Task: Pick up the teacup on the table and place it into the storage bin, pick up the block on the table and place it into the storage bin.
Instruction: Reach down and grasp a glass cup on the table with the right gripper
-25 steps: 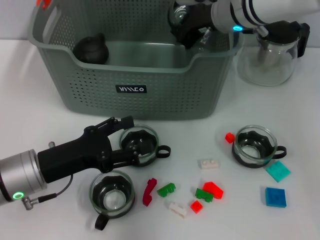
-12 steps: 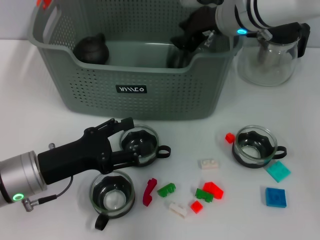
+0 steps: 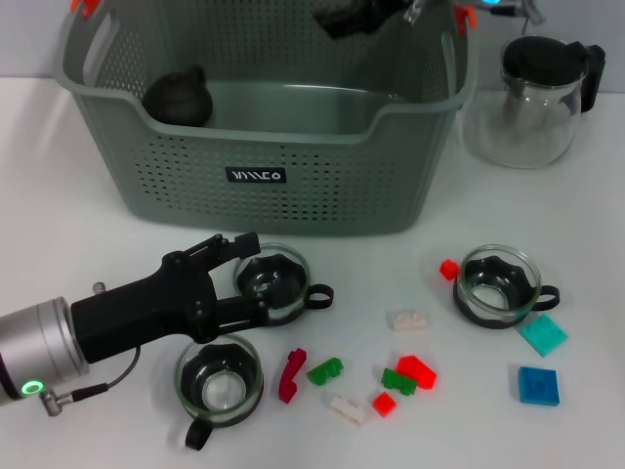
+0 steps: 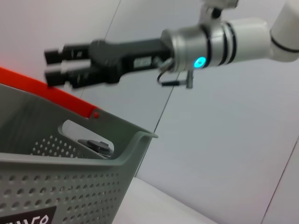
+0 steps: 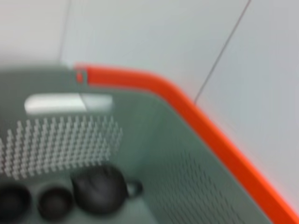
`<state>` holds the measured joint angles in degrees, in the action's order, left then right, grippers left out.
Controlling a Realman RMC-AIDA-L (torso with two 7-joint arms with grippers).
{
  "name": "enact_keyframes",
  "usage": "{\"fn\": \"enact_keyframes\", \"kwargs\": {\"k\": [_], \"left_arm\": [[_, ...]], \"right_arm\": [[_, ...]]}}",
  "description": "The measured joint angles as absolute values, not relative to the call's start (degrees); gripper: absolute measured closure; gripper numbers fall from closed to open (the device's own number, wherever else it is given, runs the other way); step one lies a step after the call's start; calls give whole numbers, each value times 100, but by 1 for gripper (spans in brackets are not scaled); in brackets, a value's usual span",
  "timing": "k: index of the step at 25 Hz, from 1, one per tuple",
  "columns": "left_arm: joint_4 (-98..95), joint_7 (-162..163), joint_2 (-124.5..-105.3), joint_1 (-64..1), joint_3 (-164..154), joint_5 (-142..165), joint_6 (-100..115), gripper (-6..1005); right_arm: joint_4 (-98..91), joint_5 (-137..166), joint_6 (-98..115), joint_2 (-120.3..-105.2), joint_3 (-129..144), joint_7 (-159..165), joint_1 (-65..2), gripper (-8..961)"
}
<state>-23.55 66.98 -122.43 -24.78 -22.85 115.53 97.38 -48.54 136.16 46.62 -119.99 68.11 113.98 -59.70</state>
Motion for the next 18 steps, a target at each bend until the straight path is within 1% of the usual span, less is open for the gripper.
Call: {"fn": "enact_keyframes", "kwargs": {"k": [2, 5, 8, 15, 18], "left_arm": [[-2355, 6700, -12234, -2478, -2285, 11554, 9749, 51], [-2355, 6701, -12228, -2478, -2285, 11567, 9756, 51], [-2355, 6701, -12221, -2480, -2291, 11575, 9756, 51], [-2355, 6702, -12206, -2497, -2286, 11559, 9759, 51], [-2355, 6688, -12203, -2489, -2285, 11554, 9749, 52]], "right_arm": [[-5224, 13322, 4970, -11995, 6811, 11389, -5847, 228], [-5665, 12629, 5624, -11923, 6782, 11278, -5702, 128], [-5971, 12162, 6435, -11881, 6638, 11206, -5669, 134], [-6604, 11873, 8374, -11852, 6267, 11056, -5622, 133], [-6809, 11647, 9209, -11802, 6100, 10997, -5513, 135]]}}
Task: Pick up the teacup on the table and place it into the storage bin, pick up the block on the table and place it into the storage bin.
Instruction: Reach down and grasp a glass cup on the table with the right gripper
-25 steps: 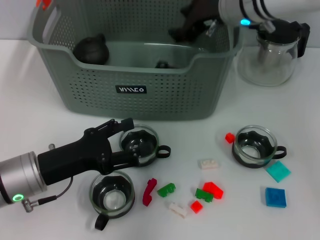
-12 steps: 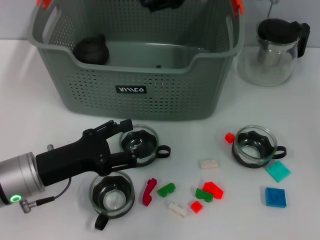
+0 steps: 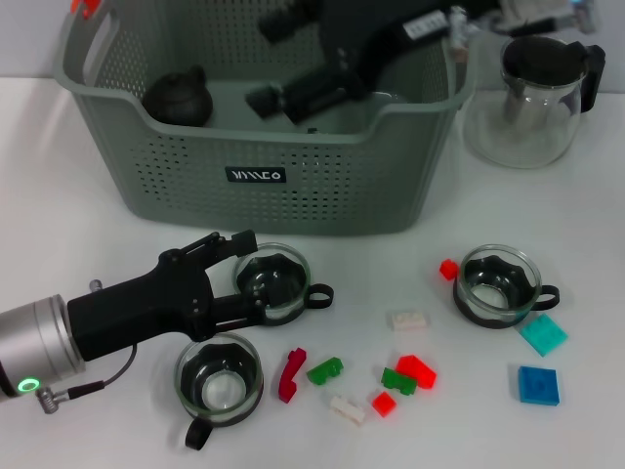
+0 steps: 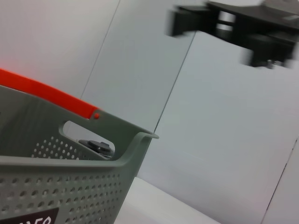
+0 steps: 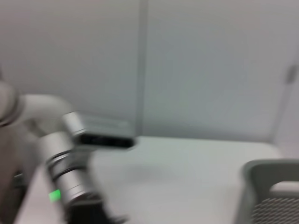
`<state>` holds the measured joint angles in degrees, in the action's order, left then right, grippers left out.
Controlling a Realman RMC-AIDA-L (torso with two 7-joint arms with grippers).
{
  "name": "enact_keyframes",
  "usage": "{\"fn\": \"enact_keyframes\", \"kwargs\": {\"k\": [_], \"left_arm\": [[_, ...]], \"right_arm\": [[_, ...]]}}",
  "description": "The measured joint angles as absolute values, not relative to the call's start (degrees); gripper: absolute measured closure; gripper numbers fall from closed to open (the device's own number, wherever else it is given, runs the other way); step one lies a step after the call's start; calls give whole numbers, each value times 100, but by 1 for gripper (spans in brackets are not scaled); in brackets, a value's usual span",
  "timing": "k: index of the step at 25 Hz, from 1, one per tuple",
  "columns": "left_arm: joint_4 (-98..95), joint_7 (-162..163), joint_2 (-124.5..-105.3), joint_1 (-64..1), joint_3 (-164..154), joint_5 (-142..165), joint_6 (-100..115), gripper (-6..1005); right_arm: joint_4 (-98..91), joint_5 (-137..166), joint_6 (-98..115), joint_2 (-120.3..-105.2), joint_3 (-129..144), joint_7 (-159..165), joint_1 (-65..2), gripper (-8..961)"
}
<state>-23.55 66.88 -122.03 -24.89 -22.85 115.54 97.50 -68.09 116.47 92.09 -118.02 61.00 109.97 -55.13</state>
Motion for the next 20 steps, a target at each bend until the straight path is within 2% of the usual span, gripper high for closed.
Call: {"fn": "enact_keyframes", "kwargs": {"k": [11, 15, 20], "left_arm": [[-2383, 6675, -12208, -2479, -2293, 11576, 9747, 50], [-2383, 6671, -12208, -2478, -2338, 11579, 9726, 50], [-2390, 6662, -12208, -2478, -2344, 11588, 9716, 49]], "right_arm": [[-7440, 12420, 10993, -11583, 6011, 11472, -4819, 141], [-7414, 13033, 11119, -11586, 6039, 11512, -4599, 143], [-7203, 13700, 11102, -11679, 6044, 11477, -4472, 148]]}}
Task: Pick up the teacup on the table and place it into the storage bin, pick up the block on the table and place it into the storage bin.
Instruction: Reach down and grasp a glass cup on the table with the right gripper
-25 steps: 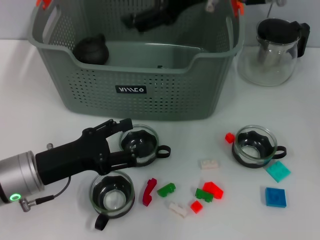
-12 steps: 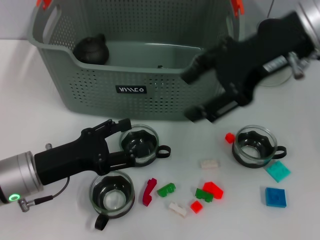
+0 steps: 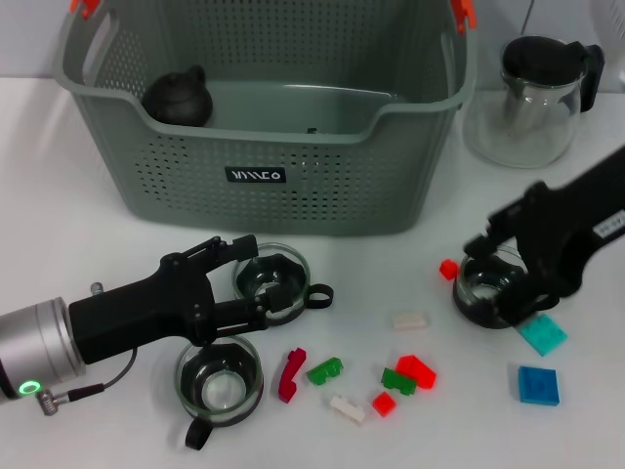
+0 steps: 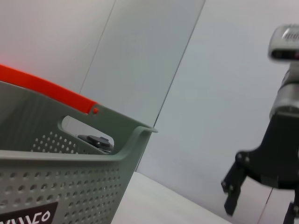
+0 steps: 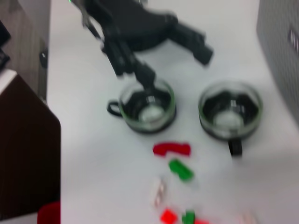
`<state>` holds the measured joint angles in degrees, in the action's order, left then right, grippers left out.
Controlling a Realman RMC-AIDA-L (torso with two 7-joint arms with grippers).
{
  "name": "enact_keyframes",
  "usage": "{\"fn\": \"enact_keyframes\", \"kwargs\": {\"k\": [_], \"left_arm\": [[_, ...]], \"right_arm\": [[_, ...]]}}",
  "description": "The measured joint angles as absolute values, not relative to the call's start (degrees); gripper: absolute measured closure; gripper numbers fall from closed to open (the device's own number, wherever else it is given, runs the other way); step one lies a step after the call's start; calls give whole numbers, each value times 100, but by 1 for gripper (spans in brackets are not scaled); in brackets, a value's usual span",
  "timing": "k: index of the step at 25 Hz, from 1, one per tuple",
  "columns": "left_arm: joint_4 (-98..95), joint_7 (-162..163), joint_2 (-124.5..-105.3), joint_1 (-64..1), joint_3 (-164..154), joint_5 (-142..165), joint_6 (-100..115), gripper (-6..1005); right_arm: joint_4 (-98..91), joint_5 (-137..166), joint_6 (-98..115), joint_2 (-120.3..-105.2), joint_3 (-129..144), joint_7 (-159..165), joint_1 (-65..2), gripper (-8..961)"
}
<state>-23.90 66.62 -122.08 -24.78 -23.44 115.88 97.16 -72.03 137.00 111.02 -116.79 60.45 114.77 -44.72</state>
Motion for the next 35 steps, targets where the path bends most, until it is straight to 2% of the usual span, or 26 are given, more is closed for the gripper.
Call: {"fn": "enact_keyframes", "kwargs": {"k": [7, 10, 31, 35], "left_arm": [[-2372, 6500, -12210, -2477, -2349, 11593, 9740, 48], [-2361, 6220, -12237, -2445, -2389, 11593, 9819, 47], [-2355, 6044, -12296, -2400, -2402, 11593, 9871, 42], [-2355, 6041, -12296, -2394, -2406, 11593, 9869, 42]], "right_arm": [[-7033, 14837, 10788, -11904, 6048, 11434, -4351, 150], [-7005, 14996, 10616, -11955, 6076, 11422, -4291, 150], [-5953, 15418, 8913, -12023, 7054, 11583, -4341, 149], [-5741, 15408, 8724, -12032, 7242, 11596, -4392, 202]]}}
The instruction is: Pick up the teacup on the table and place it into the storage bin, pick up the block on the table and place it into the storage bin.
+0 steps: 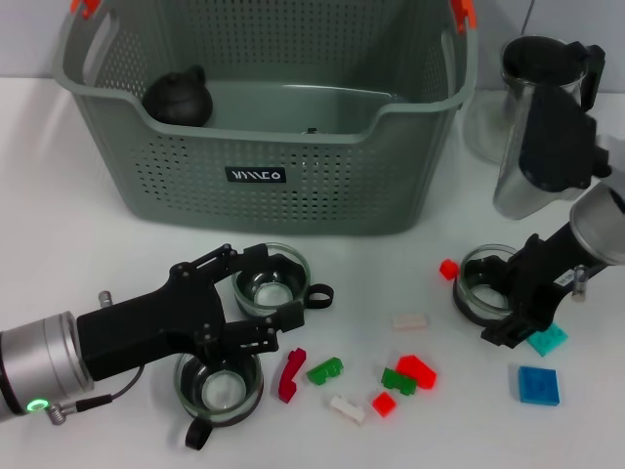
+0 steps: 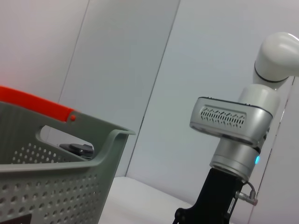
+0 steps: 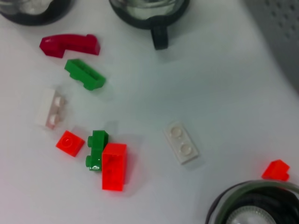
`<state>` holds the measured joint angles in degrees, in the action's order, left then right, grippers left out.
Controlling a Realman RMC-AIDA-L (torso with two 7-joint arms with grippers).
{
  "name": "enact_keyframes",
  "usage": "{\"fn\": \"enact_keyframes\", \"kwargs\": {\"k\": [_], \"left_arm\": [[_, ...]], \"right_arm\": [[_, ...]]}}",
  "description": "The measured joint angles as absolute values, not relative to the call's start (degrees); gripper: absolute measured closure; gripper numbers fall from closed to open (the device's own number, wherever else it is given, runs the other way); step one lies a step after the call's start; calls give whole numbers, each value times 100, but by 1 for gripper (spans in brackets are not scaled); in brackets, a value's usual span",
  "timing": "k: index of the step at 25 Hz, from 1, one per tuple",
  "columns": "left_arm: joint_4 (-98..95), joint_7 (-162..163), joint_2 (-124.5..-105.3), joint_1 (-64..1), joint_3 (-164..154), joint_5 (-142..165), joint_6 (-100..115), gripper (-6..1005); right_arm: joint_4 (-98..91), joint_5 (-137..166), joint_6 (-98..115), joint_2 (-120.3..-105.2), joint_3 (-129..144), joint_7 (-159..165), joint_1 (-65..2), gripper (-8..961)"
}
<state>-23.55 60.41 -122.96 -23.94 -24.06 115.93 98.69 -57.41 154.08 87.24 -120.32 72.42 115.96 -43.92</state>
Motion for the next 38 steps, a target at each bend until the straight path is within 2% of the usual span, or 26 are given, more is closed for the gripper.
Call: {"fn": "enact_keyframes", "kwargs": {"k": [10, 15, 21, 26, 32, 38], "left_arm": [[-2355, 6046, -12296, -2390, -2406, 11593, 9832, 49], [-2355, 6047, -12296, -2389, -2408, 11593, 9802, 49], [-2355, 6047, -12296, -2339, -2388, 11593, 9790, 49], [-2355, 6047, -12296, -2295, -2376, 11593, 9791, 49], [-2355, 6047, -12296, -2272, -2368, 11593, 9797, 49], [-2355, 6047, -12303, -2268, -2363, 11593, 9838, 49]], "right_arm": [[-5574, 15368, 8535, -12061, 7583, 11648, -4449, 230], [-5596, 15357, 8539, -12055, 7721, 11685, -4442, 307], [-5583, 15258, 8576, -12051, 7884, 11709, -4449, 498], [-5592, 15150, 8629, -12039, 7882, 11709, -4434, 747], [-5655, 15030, 8817, -12014, 7706, 11700, -4398, 896], [-6078, 15008, 9319, -12015, 7426, 11686, -4356, 897]]}}
